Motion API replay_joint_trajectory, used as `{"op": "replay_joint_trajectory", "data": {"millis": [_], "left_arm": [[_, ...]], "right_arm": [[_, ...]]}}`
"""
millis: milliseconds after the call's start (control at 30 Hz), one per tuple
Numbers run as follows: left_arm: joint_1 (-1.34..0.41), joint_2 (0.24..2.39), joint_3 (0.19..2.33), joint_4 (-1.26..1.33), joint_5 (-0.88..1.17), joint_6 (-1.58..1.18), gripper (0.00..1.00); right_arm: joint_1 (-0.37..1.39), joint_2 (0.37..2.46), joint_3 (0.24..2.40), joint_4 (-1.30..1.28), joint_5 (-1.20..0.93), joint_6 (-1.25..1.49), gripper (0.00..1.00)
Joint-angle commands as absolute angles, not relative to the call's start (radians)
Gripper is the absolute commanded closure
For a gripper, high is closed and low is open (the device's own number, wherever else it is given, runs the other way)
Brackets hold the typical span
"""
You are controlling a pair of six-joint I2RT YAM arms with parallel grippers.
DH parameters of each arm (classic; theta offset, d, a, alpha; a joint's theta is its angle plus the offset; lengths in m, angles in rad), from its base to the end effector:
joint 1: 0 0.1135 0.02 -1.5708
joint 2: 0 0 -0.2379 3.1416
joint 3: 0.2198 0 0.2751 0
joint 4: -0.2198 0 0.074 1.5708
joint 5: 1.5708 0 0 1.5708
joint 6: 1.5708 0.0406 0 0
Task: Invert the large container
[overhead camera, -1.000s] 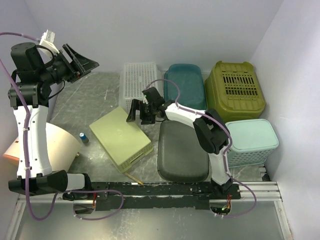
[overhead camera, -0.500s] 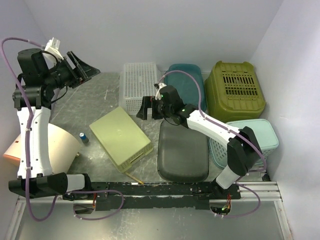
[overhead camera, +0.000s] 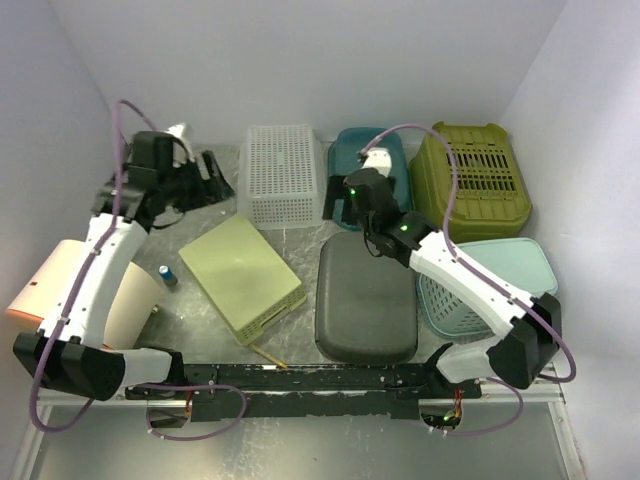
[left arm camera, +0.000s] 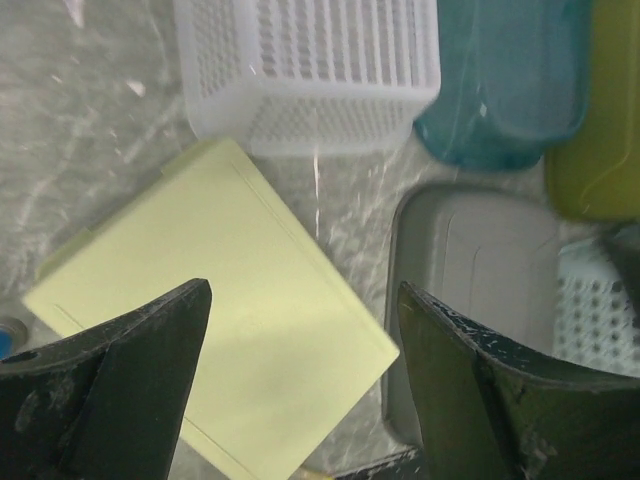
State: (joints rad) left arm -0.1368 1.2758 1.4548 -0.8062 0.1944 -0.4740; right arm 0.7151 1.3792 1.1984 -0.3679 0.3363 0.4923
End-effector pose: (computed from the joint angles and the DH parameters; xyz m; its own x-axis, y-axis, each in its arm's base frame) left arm 0.2927 -0.0482 0.3811 -0.6491 -0.3627 -0.6687 -0.0084 0.8824 -0.4704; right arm 0.2696 0.2164 0.2992 -0.5391 0.1228 -0.8332 -0.1720 0.9524 0.2516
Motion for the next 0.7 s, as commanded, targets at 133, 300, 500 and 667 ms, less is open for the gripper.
{"op": "replay_joint_trajectory", "data": {"millis": [133, 300, 500, 667], "left_arm": [[-0.401, 1.275, 1.291, -0.662, -0.097, -0.433, 0.13], [-0.402, 1.251, 1.196, -0.567, -0.063, -0.416, 0.01], [-0.402, 1.262, 1.201, -0.552, -0.06, -0.429, 0.0], [-0.402, 1.256, 1.213, -0.547, -0.076, -0.428, 0.01]], "right_arm": [[0.713, 1.343, 1.301, -0.613, 1.002, 0.541, 0.0], [0.713, 1.289, 1.244, -0.654, 1.067, 0.601, 0.0], [0.712, 1.228, 1.185, -0.636, 1.081, 0.653, 0.0], [0.712, 1.197, 1.147, -0.551, 1.044, 0.616, 0.0]]}}
